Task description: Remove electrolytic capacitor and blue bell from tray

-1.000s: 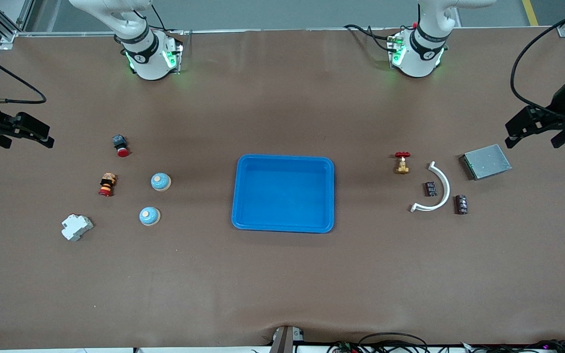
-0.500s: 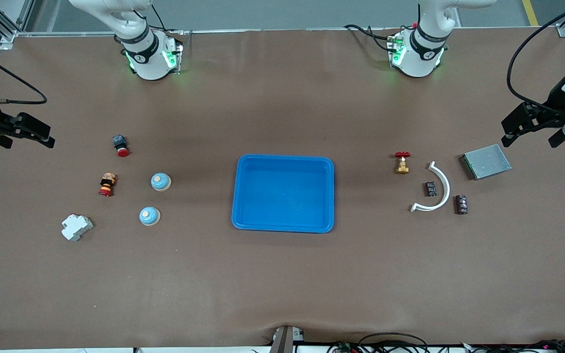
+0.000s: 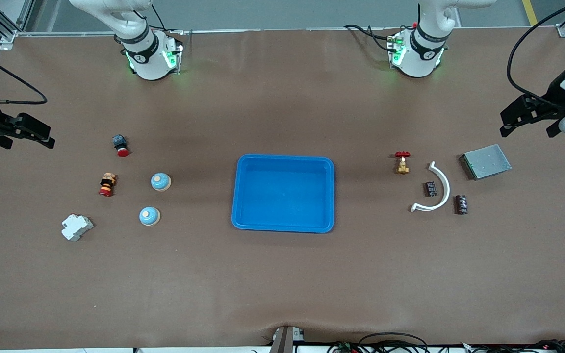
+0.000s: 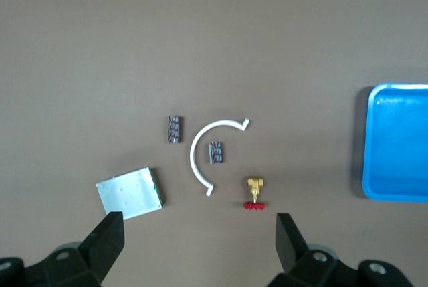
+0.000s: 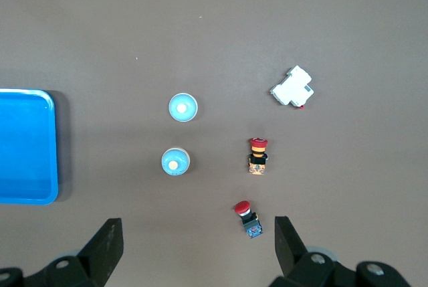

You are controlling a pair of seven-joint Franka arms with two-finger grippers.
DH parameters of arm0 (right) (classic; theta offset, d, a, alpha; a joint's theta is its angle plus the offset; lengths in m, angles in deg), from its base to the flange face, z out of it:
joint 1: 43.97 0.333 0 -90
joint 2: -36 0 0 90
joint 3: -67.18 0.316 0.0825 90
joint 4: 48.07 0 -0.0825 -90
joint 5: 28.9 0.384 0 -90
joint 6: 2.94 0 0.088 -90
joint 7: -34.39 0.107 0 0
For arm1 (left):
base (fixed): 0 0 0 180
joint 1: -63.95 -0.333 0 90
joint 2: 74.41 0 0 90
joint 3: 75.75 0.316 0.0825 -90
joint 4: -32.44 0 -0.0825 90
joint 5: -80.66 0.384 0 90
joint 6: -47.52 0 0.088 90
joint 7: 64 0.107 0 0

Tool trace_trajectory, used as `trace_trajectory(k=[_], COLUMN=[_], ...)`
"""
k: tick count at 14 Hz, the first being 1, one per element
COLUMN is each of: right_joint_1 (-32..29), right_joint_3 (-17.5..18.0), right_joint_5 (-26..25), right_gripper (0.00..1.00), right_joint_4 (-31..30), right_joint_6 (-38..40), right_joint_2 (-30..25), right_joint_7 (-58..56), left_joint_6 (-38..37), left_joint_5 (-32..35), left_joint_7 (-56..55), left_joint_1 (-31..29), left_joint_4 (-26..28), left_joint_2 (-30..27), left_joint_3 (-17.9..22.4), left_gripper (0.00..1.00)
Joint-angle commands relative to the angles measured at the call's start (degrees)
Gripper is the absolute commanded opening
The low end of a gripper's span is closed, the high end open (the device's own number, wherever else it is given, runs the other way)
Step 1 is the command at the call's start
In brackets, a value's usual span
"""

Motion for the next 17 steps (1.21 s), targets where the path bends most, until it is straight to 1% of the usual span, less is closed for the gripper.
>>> trace_trajectory(k=[1,8,17], right_joint_1=[0.2,0.2,0.2], right_joint_3=[0.0,0.0,0.0], right_joint_5=[-0.8,-0.8,-0.8], right_gripper=[1.0,1.0,1.0], right_joint_4=[-1.8,-1.8,-2.3], right_joint_6=[-0.8,-0.8,-1.4], right_joint_2=[-1.8,-1.8,-1.8], right_joint_7=[1.0,1.0,0.9], left_joint_6=[-4.0,-8.1,-8.1], left_joint_5=[-1.1,-1.2,-1.1], left_joint_7=[0.0,0.0,0.0], left_joint_1=[-0.5,-0.7,-0.7], left_joint_4=[-3.0,-3.0,-3.6], left_joint_2=[1.2,2.1,2.3], left_joint_3=[0.2,0.4,0.4], left_gripper=[1.0,1.0,1.0])
